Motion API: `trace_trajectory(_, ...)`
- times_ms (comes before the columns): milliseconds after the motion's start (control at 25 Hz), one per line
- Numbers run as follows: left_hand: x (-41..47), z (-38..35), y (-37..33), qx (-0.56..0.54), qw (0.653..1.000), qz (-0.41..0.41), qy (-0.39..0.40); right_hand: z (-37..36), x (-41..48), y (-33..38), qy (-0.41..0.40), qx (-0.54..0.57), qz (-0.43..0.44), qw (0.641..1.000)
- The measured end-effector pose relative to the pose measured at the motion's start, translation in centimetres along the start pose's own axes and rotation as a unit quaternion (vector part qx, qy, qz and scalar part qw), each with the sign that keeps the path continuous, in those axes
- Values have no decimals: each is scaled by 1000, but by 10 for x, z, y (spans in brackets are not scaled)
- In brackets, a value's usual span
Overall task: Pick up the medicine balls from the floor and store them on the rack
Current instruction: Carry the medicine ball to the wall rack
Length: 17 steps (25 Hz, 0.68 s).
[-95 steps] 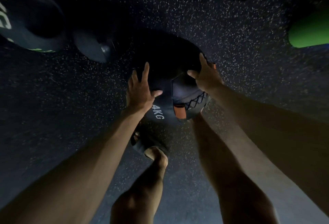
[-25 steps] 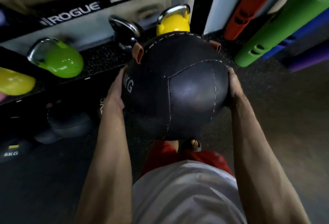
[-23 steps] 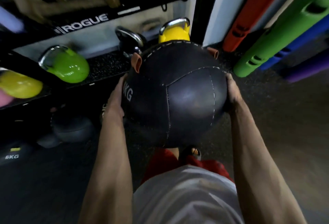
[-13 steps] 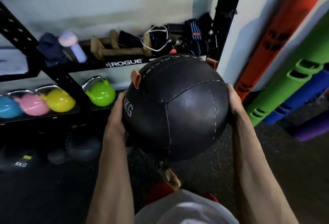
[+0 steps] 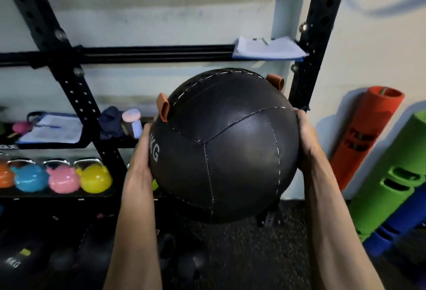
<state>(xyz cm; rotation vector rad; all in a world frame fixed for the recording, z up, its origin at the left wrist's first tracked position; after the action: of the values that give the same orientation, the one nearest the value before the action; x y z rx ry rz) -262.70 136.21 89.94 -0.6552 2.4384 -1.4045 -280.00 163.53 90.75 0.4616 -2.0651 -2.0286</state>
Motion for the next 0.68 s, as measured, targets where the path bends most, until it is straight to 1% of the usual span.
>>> trace_trajectory(80, 19, 3, -14, 1, 1000, -20, -9, -8, 10, 25, -10, 40, 26, 999)
trace_trajectory(160, 32, -7, -42, 35, 999, -31, -20, -17, 24, 55, 0, 33, 52, 998)
trace_trajectory(200, 45, -9, -57, 32, 999, -40, -20, -20, 36, 68, -10, 27, 57, 998)
trace_trajectory(280, 72, -12, -88, 60, 995, -74, -27, -30, 58, 96, -18, 37, 77, 996)
trace_trajectory(360, 105, -14, -116, 74, 994, -83, -5, -43, 71, 131, -3, 25, 108, 994)
trace_trajectory(440, 132, -12, -142, 52, 993, -105, 13, -54, 86, 164, -20, 46, 123, 991)
trace_trajectory(520, 147, -14, -161, 47, 989, -131, 43, -65, 101, 182, -9, 57, 149, 987)
trace_trajectory(680, 174, -27, -195, 94, 979, -173, 59, -87, 133, 213, -12, 73, 175, 982)
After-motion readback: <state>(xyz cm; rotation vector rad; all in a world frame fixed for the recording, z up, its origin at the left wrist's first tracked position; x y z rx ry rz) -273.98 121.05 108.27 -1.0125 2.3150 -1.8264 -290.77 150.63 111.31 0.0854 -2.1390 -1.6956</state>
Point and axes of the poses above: each hand's wrist, its own x-axis towards the middle knuckle, its own z-axis out of the back of the hand, y = z × x, the point moved 3 cm from there along x, towards the middle knuckle, and after that the axes turned 12 degrees about y, right-handed, at the moved point
